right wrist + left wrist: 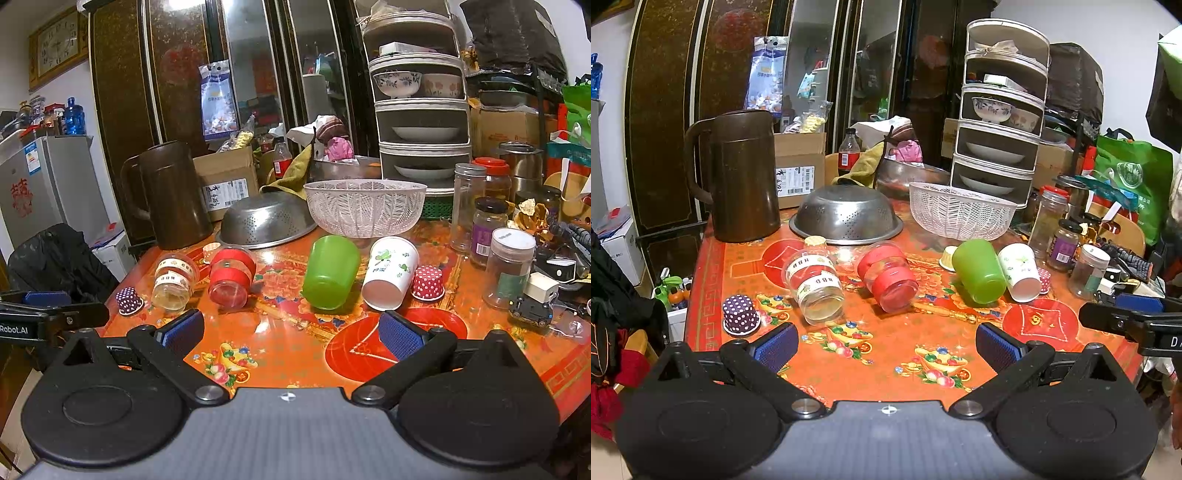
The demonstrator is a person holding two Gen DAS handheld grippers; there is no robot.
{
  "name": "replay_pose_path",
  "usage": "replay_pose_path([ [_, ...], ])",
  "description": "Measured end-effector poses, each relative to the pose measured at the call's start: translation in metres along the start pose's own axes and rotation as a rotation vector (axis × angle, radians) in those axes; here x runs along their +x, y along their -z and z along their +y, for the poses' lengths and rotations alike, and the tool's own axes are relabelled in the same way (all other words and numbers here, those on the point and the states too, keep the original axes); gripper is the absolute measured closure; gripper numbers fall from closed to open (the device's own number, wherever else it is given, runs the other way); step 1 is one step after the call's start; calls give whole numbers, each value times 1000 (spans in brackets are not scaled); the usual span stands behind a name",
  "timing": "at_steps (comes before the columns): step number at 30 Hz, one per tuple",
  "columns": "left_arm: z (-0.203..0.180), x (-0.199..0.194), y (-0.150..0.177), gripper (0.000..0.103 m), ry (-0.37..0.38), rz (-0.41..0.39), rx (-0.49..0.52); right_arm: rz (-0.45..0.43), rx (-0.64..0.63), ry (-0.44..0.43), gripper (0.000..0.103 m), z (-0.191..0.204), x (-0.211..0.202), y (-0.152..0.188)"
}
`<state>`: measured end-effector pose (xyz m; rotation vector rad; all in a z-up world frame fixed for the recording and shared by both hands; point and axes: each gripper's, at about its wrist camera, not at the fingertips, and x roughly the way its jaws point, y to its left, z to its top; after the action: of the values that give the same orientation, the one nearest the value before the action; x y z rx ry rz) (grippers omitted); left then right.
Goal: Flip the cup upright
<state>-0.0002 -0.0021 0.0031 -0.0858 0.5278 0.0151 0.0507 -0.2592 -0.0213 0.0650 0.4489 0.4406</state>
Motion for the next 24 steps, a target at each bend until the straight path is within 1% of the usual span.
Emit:
replay_pose_path([
  [17, -6, 4, -2, 0, -16, 16, -3, 2, 4, 0, 1, -1, -2, 0],
  [21, -11, 9, -16, 0, -28, 46, -1, -1, 11, -9, 1, -5, -2, 1],
  [24, -21, 14, -41, 0, -34, 64, 2, -1, 28, -19, 1, -14, -3, 4],
])
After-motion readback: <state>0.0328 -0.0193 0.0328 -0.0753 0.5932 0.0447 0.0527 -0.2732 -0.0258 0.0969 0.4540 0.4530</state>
